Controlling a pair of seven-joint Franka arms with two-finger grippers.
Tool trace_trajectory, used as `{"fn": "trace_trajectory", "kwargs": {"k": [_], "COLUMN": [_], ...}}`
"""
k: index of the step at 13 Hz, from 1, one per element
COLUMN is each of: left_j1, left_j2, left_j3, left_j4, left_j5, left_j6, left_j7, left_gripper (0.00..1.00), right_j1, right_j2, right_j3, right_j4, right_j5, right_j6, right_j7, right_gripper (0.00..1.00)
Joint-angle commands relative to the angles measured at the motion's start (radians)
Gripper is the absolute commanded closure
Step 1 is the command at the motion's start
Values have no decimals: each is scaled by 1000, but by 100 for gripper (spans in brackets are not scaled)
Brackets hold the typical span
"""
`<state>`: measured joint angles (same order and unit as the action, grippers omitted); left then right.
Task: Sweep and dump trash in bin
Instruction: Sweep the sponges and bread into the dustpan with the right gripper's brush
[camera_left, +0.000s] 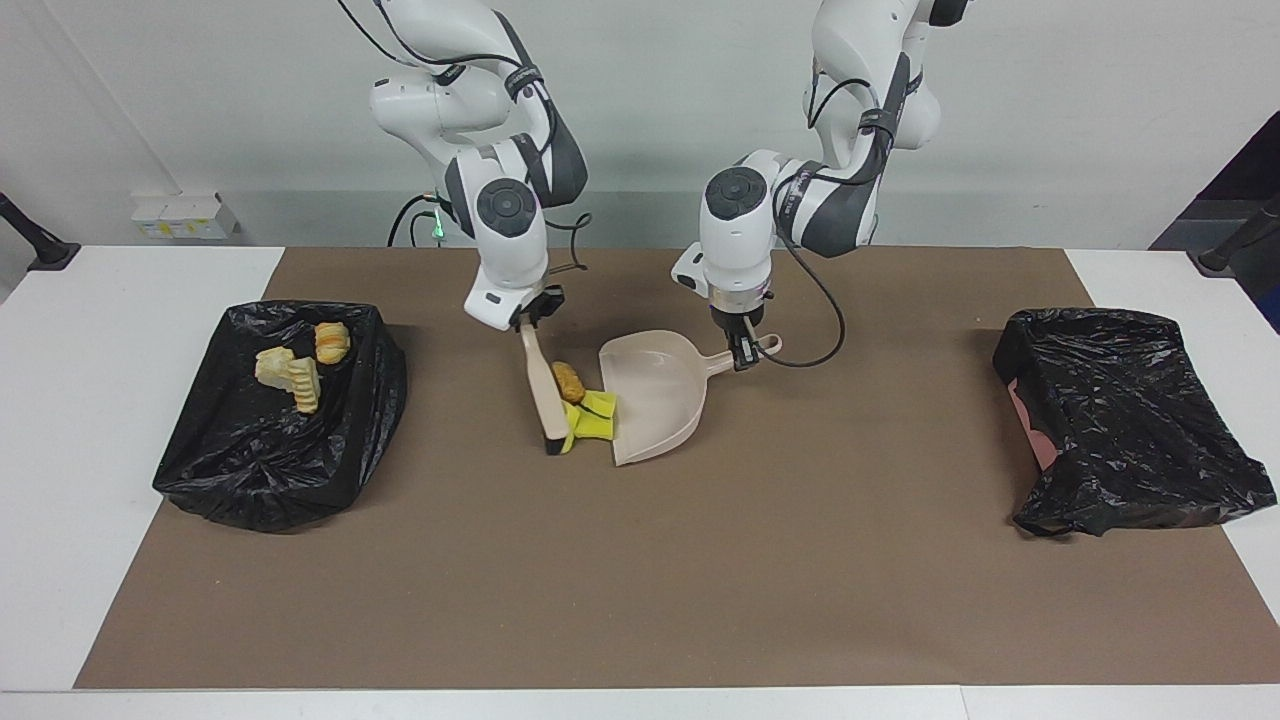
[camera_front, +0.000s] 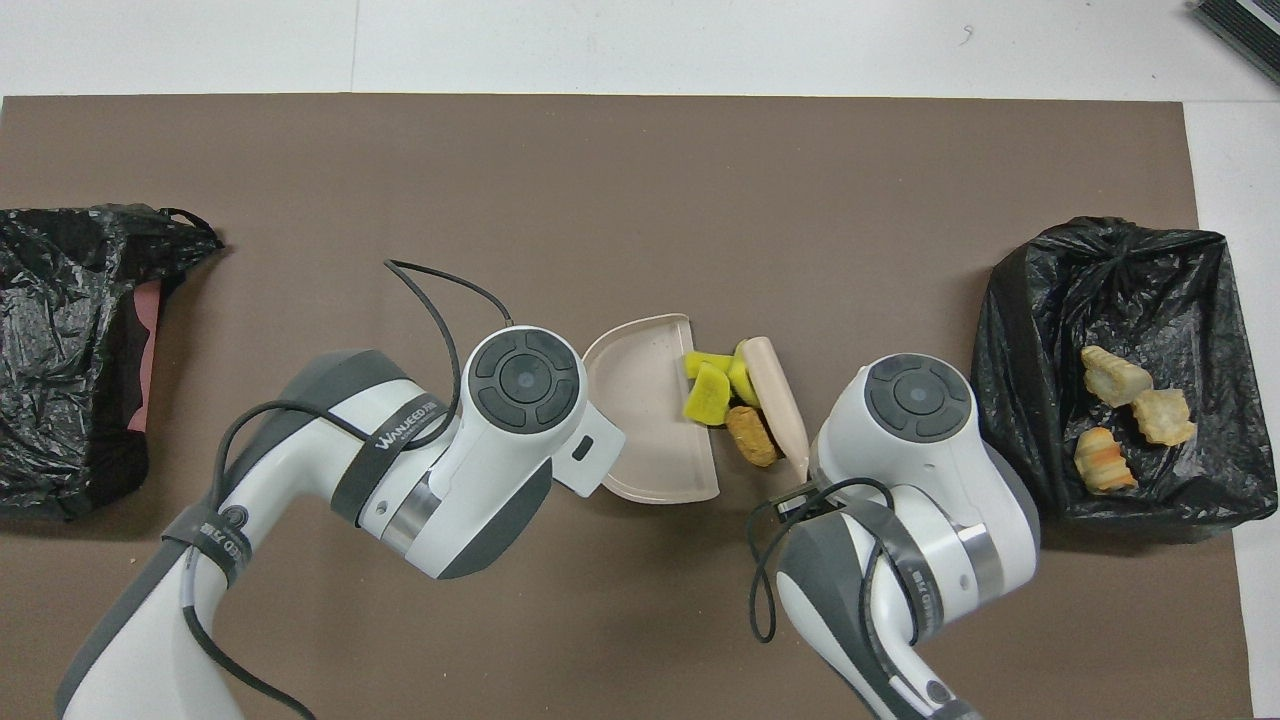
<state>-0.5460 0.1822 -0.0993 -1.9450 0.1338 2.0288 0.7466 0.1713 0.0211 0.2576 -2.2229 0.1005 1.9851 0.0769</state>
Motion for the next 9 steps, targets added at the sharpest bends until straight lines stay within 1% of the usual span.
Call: {"fn": "trace_trajectory", "kwargs": {"k": [1,4,6,8,9], "left_j1": [-26,-22,11,40,66], "left_j2": [-62,-101,-102,-93,-87], "left_j3": [12,13,12,12,13], "left_j4": [-96,-195,-218,-226,-219], "left_j5": [14,10,6,-64,-118], "left_j6": [69,178,253,312,318], "left_j7": [-64,-18,-16,9,60], "left_gripper": [100,100,100,100,100], "right_j1": [49,73,62,69,73], "right_j2": [39,43,40,25,2], "right_j3": [5,5,5,5,2], "right_j4": [31,77,144,208,230], "right_j5": [93,159,162,165,151], "right_j6": [28,14,-58,-109,-144], "right_j7": [-3,14,67,214,263], "right_gripper": [100,100,100,100,100]}}
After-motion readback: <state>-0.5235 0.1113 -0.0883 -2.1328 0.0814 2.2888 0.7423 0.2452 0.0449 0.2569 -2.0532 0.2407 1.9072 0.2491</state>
